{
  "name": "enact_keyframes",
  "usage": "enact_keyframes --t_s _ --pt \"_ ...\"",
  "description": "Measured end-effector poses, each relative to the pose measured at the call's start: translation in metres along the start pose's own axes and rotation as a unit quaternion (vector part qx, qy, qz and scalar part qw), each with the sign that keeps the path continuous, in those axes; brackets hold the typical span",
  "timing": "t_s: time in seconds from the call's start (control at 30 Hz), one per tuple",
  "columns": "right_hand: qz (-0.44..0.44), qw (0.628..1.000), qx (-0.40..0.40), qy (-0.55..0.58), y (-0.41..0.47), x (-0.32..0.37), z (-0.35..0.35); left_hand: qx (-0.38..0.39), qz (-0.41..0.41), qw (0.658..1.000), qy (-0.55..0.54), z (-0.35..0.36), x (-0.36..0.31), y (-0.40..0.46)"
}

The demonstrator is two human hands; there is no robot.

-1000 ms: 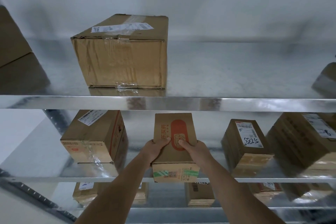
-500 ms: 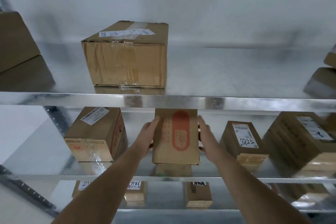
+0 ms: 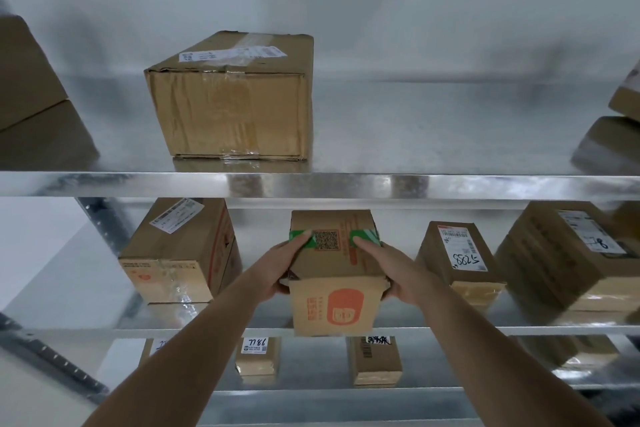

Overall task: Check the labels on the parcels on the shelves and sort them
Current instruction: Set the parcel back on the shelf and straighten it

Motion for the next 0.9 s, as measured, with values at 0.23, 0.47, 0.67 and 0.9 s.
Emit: enact_keyframes --t_s 0.23,0.47,0.67,0.9 --pt "0.026 0.998 0.003 -0.065 -0.004 0.012 -0.002 0.022 -0.015 1.0 0.001 -0.007 -0.002 -0.003" --pt "0.06 0.991 0.023 -0.119 0.0 0.029 -0.008 0.043 -0.043 0.998 0.033 -0.014 -0.013 -0.003" --pt "0.057 0.991 0.035 -0.117 0.003 0.028 -0.007 0.081 -0.068 0.993 0.044 -0.016 -0.016 0.004" --pt "0.054 0.992 0.044 -0.104 0.006 0.028 -0.008 0.102 -0.078 0.991 0.031 -0.015 -0.017 0.013"
Point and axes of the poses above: each hand's wrist, its own y-axis towards the middle knuckle, its own z-axis out of the palm, x = y × z, the point moved 1 cm from there along y, towards the middle knuckle, and after that the axes turned 2 degrees about z, right-handed, at the moved point
